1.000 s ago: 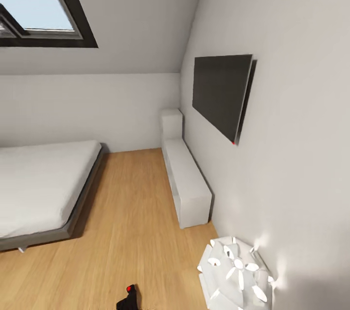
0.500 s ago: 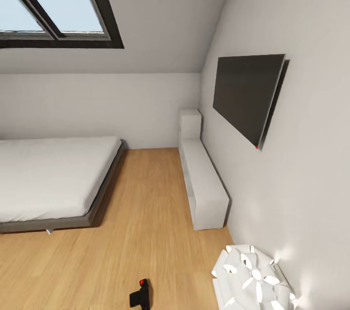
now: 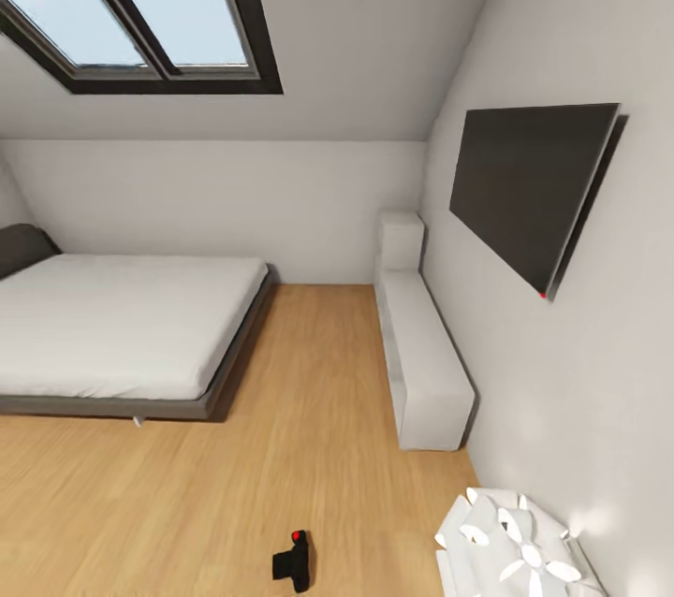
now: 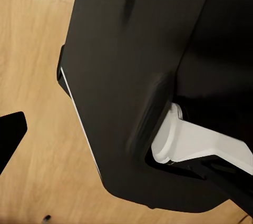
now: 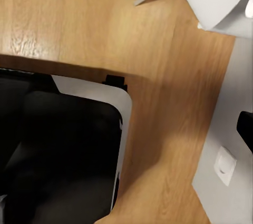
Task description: Attach the digital camera to the camera tripod in the bedroom.
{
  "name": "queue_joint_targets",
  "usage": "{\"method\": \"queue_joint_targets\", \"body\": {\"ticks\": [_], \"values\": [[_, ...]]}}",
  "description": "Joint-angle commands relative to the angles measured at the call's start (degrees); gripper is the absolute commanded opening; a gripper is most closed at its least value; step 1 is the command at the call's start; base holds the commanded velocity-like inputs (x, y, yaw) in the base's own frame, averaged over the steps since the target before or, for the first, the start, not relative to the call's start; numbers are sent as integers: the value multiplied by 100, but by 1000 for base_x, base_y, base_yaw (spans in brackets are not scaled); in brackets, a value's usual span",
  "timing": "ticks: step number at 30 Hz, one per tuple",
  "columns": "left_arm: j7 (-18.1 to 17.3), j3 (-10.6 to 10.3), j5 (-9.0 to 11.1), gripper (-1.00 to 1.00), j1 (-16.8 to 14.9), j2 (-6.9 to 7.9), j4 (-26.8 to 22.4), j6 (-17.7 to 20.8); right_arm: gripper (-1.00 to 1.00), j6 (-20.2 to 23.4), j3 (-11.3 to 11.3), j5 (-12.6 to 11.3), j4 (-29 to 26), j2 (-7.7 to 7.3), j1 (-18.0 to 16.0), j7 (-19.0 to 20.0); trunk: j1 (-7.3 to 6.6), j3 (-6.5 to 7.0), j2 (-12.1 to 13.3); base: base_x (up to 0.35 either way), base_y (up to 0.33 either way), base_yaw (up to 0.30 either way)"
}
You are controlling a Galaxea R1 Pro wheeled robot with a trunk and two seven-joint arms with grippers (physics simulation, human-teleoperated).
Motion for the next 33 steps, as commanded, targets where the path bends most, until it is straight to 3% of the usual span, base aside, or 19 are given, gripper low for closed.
{"method": "queue_joint_targets", "body": {"ticks": [1,26,33], "values": [[5,-1,28,100,3,-2,-9,-9,100,-14,15,46,15,-1,-10,10,3,-11,-11,0,0,112],[5,-2,28,100,3,-3,-9,-9,100,-5,15,45,15,-37,-10,17,3,-11,-11,0,-2,16],[4,-3,25,100,3,-9,-9,-9,100,-13,15,45,12,-35,-11,8,3,-11,-11,0,-190,0]]}}
